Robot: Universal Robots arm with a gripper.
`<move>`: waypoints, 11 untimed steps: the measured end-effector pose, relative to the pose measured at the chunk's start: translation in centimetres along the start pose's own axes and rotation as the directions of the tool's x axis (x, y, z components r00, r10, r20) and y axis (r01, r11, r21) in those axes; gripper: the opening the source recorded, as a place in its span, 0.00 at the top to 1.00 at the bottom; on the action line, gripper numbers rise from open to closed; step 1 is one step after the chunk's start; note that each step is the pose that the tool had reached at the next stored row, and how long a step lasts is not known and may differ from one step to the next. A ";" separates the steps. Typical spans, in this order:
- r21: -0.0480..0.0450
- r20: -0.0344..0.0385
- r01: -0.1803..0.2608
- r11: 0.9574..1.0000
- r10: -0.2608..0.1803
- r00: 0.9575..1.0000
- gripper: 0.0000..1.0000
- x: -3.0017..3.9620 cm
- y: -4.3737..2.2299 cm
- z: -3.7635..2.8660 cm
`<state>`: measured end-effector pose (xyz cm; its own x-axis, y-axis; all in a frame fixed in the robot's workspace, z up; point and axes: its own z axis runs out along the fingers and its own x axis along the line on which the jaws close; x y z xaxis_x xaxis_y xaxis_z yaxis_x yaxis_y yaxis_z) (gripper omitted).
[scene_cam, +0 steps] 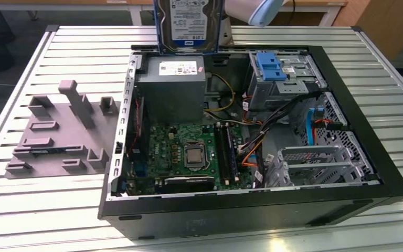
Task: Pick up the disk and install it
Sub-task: 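Pick up the disk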
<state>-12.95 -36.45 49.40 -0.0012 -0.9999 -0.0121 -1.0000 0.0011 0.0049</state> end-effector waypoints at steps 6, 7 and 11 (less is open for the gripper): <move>0.000 0.000 0.000 1.000 0.000 1.000 0.64 0.65 -0.01 0.00; 0.000 0.000 0.000 1.000 0.000 1.000 0.64 0.65 -0.02 0.00; 0.000 0.000 0.000 1.000 0.000 1.000 0.64 0.66 -0.03 -0.01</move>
<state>-12.92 -37.11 49.40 -0.0011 -0.9999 -0.0121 -1.0000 0.0011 0.0049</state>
